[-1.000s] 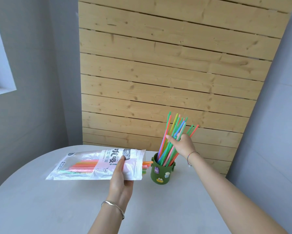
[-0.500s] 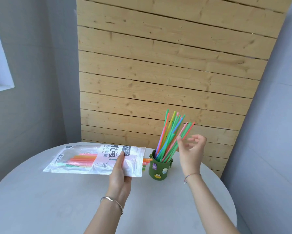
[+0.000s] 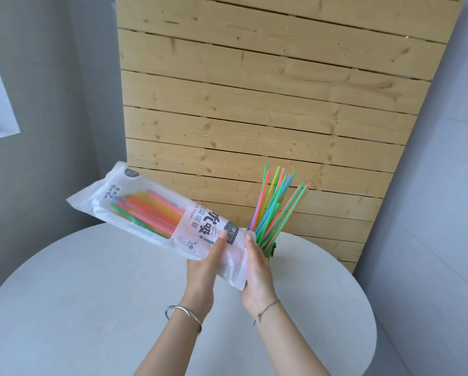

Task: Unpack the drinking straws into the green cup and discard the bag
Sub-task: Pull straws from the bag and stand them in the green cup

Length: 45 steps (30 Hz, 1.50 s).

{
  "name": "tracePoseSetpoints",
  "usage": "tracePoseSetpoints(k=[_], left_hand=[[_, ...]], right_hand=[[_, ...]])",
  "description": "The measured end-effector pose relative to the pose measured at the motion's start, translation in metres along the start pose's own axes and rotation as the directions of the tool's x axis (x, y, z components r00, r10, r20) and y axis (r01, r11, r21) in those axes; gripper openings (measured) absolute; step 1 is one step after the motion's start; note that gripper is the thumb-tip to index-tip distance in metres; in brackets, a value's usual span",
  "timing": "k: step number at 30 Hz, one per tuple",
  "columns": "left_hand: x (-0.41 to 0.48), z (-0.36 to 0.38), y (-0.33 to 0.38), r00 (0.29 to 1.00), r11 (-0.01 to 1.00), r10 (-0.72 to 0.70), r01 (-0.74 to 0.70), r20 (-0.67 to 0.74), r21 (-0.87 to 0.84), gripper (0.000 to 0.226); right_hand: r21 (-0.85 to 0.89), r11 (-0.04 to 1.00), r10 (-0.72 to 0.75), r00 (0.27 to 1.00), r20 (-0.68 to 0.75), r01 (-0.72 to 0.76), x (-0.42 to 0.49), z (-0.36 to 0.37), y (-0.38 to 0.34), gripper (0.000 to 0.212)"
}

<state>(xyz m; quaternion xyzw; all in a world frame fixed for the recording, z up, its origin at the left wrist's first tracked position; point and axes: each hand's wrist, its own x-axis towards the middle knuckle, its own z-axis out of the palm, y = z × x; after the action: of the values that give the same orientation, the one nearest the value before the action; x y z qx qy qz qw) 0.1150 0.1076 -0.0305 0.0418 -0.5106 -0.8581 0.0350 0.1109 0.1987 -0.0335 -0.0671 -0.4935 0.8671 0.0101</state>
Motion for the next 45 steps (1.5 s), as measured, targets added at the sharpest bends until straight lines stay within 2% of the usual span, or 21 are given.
tracePoseSetpoints(k=[2,6,9,12,15,20,23,25,28,30,32,36,39,41,45], left_hand=[[-0.002,0.001,0.004,0.998,0.999,0.020,-0.023,0.056,0.037,0.048],[-0.005,0.000,0.012,0.995,0.996,0.002,0.006,0.098,-0.086,0.051],[-0.003,-0.003,0.011,1.000,0.992,-0.014,0.016,0.017,-0.127,0.045],[0.001,-0.007,0.011,0.997,0.983,-0.025,0.011,-0.075,-0.184,0.037],[0.005,-0.010,0.011,0.994,0.978,-0.029,0.008,-0.102,-0.207,0.038],[0.006,-0.016,0.010,0.987,0.951,-0.095,0.051,-0.132,-0.304,0.033],[0.012,-0.024,0.013,0.975,0.904,-0.139,0.054,-0.173,-0.424,0.034],[0.017,-0.028,0.011,0.967,0.866,-0.176,0.064,-0.183,-0.497,0.040],[0.017,-0.025,0.006,0.964,0.849,-0.199,0.079,-0.177,-0.522,0.045],[0.014,-0.018,0.003,0.965,0.855,-0.202,0.092,-0.165,-0.510,0.042],[0.011,-0.013,0.001,0.964,0.852,-0.218,0.113,-0.150,-0.511,0.040],[0.016,-0.019,0.003,0.949,0.825,-0.239,0.088,-0.203,-0.558,0.046],[0.020,-0.023,0.007,0.943,0.811,-0.249,0.080,-0.219,-0.580,0.045],[0.019,-0.022,0.008,0.944,0.812,-0.262,0.104,-0.199,-0.575,0.042],[0.015,-0.013,0.002,0.944,0.816,-0.297,0.171,-0.147,-0.552,0.039]], right_hand=[[0.050,0.998,-0.048,0.998,-0.028,0.050,0.002,-0.002,0.005,0.038],[0.091,0.991,-0.090,0.994,-0.066,0.096,0.003,-0.004,0.007,0.040],[-0.015,0.993,-0.118,0.985,-0.123,0.117,0.003,-0.004,0.007,0.038],[-0.288,0.940,-0.244,0.949,-0.201,0.181,0.004,-0.006,0.010,0.023],[-0.414,0.871,-0.350,0.926,-0.145,0.264,0.004,-0.009,0.012,0.022],[-0.450,0.814,-0.435,0.899,-0.053,0.367,0.010,-0.015,0.001,0.014],[-0.369,0.825,-0.509,0.846,-0.159,0.427,0.011,-0.023,-0.018,0.012],[-0.257,0.869,-0.482,0.842,-0.242,0.424,0.008,-0.025,-0.032,0.013],[-0.093,0.951,-0.308,0.929,-0.204,0.294,0.005,-0.022,-0.034,0.012],[-0.174,0.963,-0.228,0.964,-0.133,0.204,0.005,-0.018,-0.026,0.008],[-0.220,0.959,-0.207,0.970,-0.125,0.177,0.004,-0.015,-0.023,0.007],[-0.163,0.938,-0.336,0.916,-0.218,0.305,0.001,-0.018,-0.047,0.024],[-0.120,0.922,-0.387,0.883,-0.265,0.368,0.001,-0.025,-0.061,0.024],[-0.099,0.939,-0.344,0.909,-0.237,0.329,0.001,-0.023,-0.058,0.023],[-0.157,0.978,-0.158,0.977,-0.143,0.135,0.004,-0.015,-0.039,0.018]])
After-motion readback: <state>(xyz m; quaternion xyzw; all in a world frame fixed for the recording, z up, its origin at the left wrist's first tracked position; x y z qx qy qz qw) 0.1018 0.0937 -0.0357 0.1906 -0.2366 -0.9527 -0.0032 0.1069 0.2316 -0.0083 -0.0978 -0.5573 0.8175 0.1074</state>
